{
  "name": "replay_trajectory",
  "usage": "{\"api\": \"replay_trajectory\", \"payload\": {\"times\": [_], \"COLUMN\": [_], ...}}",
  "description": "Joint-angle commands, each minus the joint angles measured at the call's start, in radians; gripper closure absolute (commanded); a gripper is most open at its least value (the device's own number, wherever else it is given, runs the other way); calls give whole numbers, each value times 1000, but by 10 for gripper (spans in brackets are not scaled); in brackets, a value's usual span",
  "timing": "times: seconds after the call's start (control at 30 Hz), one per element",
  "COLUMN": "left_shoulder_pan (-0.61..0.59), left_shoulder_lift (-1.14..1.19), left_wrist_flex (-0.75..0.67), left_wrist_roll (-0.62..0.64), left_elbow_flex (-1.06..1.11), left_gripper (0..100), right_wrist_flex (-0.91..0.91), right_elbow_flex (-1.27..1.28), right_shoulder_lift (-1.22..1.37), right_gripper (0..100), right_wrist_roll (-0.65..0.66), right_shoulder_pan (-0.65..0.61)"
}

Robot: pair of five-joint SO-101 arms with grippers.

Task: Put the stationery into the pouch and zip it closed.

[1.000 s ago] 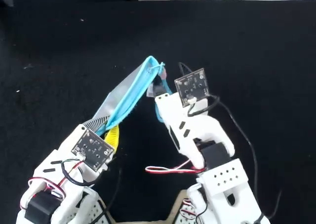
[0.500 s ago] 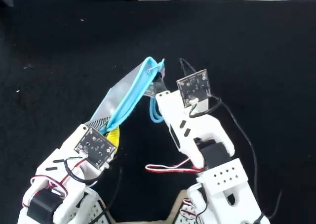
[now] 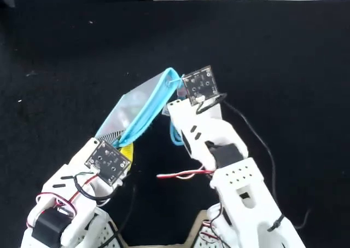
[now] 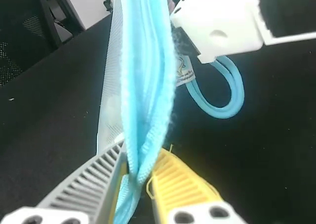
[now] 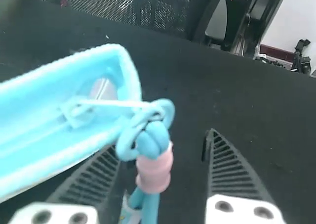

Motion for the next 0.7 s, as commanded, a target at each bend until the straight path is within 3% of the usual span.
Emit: {"api": "replay_trajectory", "payload": {"times": [0.0, 0.2, 0.33, 0.67], "left_shoulder_pan": [-2, -2, -2, -4], "left_shoulder_lift": [5, 5, 5, 5], "left_wrist_flex": [14, 14, 14, 14], "left_wrist_roll": [12, 12, 12, 12], "left_elbow_flex": [-7, -7, -7, -18], "left_gripper": [971, 971, 971, 971], "right_wrist_flex": [-23, -21, -21, -28], "right_elbow_flex": [-56, 4, 8, 1], "right_shoulder_lift": [-71, -202, -209, -209], "right_gripper": [869, 876, 988, 988], "right_wrist_roll": [-8, 0, 0, -2], "right_shoulder_pan": [34, 29, 32, 126]}}
